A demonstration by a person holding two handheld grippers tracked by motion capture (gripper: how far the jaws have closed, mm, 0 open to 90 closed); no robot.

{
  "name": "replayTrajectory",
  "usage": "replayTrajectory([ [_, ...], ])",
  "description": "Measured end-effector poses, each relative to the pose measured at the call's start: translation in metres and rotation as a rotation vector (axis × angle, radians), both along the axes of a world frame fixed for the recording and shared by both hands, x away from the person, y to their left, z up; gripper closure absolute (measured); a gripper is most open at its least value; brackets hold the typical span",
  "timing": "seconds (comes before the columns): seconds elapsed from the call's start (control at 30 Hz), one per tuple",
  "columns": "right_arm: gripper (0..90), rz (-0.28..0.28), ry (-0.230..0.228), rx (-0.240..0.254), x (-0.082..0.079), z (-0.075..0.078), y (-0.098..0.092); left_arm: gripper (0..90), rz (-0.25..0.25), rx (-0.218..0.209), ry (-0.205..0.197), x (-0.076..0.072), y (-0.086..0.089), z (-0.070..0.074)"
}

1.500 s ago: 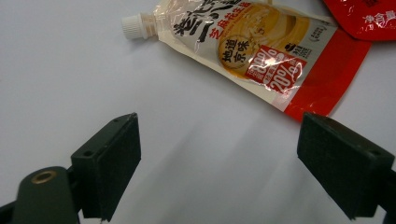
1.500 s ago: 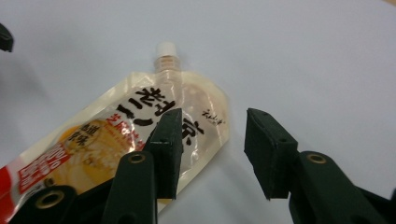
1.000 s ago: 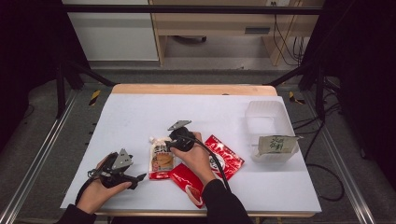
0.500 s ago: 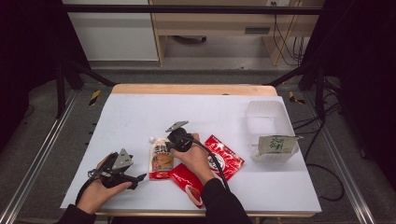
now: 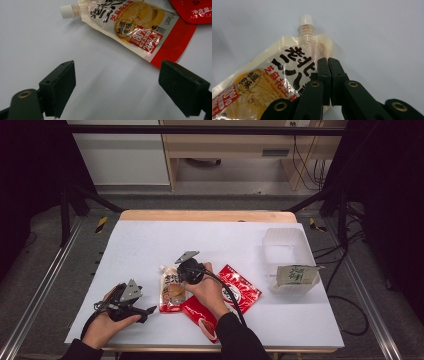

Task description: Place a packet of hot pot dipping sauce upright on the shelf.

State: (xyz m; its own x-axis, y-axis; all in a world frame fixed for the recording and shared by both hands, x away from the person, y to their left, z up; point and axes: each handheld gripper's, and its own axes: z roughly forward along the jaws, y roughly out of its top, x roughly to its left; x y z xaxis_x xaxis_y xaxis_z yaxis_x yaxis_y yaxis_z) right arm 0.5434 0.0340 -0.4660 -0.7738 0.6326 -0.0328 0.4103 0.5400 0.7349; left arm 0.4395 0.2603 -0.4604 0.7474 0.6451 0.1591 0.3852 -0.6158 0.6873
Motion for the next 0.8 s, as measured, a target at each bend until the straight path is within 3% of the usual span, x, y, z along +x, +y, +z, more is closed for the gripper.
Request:
replayTrajectory([
  [0.1,89.5,0.002,-0.026,0.024,-0.005,0.01,0.0,14.2,-0.006,-0.008,0.01,-0.001,-0.001,0.0],
  [0.47,89.7,0.011,-0.106,0.072,-0.01,0.038,-0.001,14.2,0.003,-0.005,-0.013,0.0,0.001,0.002],
  [0.8,89.8,0.026,-0.16,0.067,-0.014,0.055,-0.001,14.2,0.008,-0.01,-0.013,-0.001,0.002,0.003],
])
